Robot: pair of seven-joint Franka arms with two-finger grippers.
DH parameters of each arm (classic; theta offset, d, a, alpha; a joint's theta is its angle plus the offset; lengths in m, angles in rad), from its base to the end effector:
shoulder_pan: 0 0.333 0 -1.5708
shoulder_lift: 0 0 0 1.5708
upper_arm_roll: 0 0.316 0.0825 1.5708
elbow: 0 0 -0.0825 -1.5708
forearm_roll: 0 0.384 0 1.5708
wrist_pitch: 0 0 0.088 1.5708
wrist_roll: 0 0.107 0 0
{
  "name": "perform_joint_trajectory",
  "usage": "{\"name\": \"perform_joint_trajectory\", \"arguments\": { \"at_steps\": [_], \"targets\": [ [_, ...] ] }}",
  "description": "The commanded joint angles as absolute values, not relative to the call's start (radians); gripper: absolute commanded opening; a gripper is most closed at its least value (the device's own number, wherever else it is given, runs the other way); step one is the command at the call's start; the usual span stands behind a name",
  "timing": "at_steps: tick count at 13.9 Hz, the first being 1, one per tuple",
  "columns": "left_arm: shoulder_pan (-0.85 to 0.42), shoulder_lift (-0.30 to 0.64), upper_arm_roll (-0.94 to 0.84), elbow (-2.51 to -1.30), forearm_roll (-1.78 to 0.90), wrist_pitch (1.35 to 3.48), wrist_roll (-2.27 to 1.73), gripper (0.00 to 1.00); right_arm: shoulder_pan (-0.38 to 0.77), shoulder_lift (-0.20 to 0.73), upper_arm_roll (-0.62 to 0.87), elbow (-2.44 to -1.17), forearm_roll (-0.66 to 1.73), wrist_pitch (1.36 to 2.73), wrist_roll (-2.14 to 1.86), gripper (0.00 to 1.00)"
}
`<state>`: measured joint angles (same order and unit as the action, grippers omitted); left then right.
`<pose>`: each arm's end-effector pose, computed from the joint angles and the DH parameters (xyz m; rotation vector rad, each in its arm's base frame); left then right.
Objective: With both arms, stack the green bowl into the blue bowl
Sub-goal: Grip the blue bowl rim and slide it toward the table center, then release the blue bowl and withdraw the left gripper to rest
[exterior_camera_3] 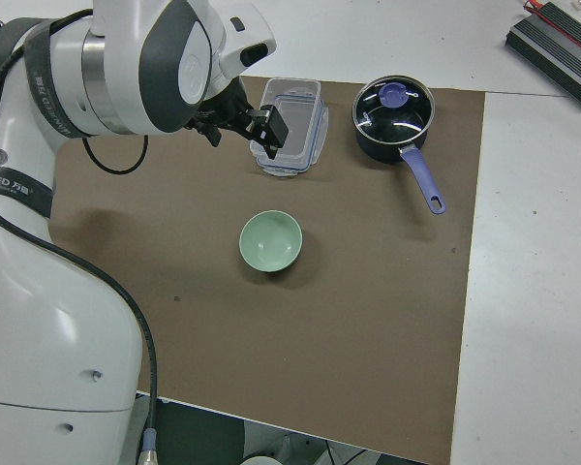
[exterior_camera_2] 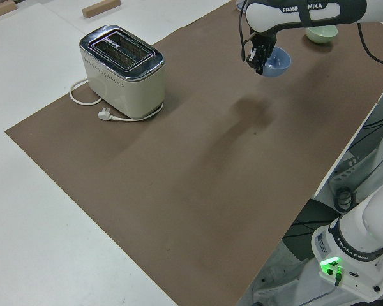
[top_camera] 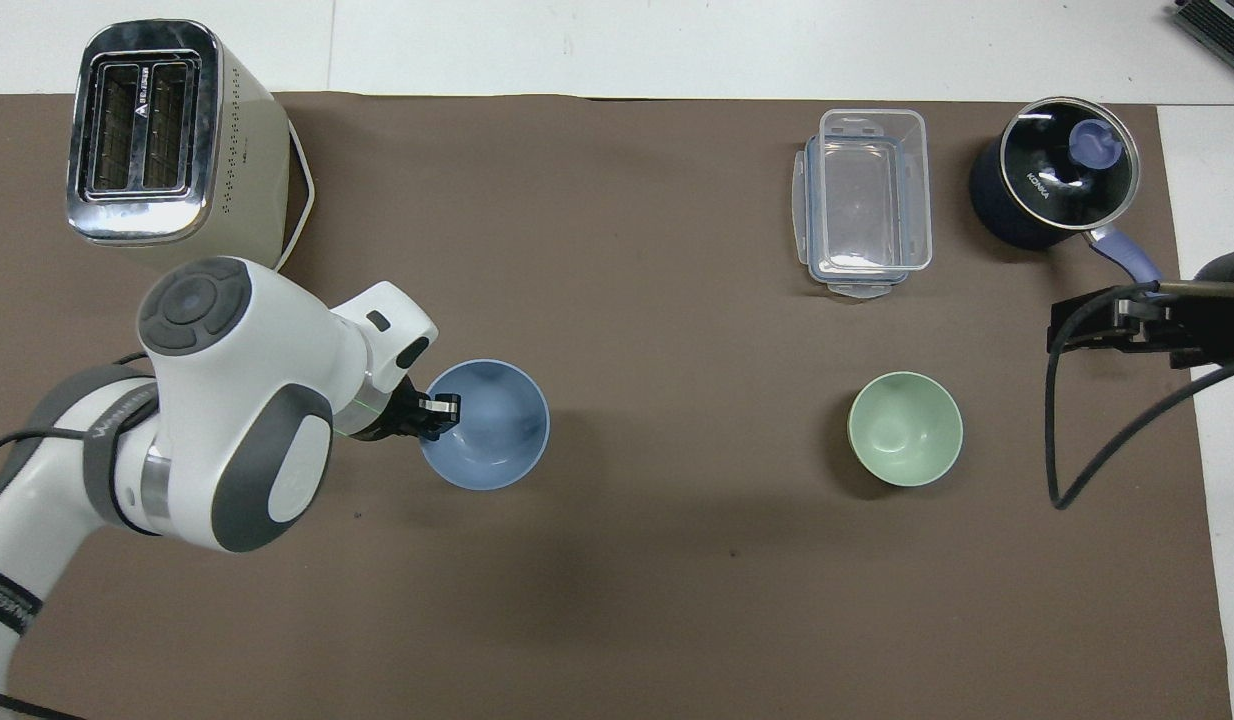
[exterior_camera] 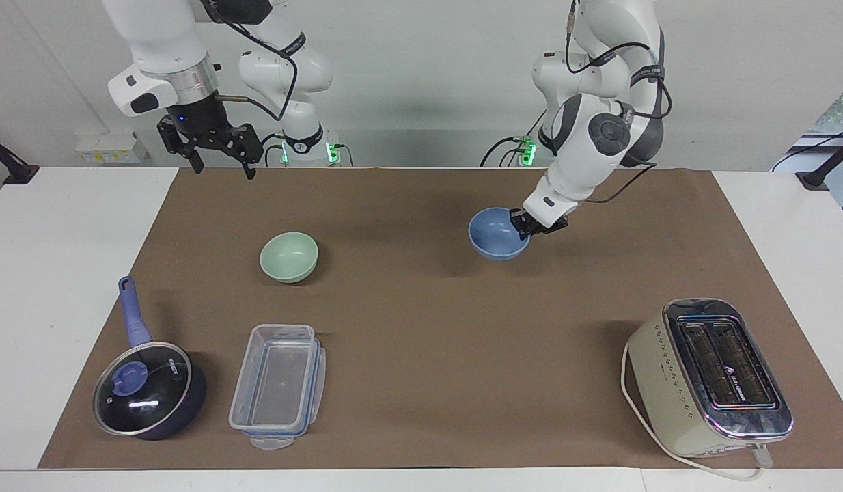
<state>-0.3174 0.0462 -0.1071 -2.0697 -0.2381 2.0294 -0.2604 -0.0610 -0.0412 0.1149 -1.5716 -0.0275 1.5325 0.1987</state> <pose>0.4934 -0.2373 0.4037 2.9598 -0.0727 -0.2272 0.5374 0.0274 0.6432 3.1016 -0.2268 0.0091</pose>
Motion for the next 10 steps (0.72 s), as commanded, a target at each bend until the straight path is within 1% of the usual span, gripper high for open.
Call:
{"name": "perform_joint_trajectory", "arguments": {
  "at_steps": [1, 5, 9, 10],
  "targets": [
    [-0.389, 0.029, -0.089, -2.161, -0.299, 2.144, -0.285, 0.0, -0.074, -0.058, 0.118, -1.589, -0.017, 1.52, 0.209, 1.0],
    [-0.477, 0.038, -0.091, -2.265, -0.353, 2.316, -0.33, 0.0, -0.074, -0.058, 0.118, -1.589, -0.017, 1.52, 0.209, 1.0],
    [-0.497, 0.064, -0.089, -2.284, -0.367, 2.344, -0.333, 0.0, -0.074, -0.058, 0.118, -1.589, -0.017, 1.52, 0.209, 1.0],
    [-0.497, 0.064, -0.089, -2.284, -0.367, 2.342, -0.333, 0.52, -0.074, -0.058, 0.118, -1.589, -0.017, 1.52, 0.209, 1.0]
  ]
}}
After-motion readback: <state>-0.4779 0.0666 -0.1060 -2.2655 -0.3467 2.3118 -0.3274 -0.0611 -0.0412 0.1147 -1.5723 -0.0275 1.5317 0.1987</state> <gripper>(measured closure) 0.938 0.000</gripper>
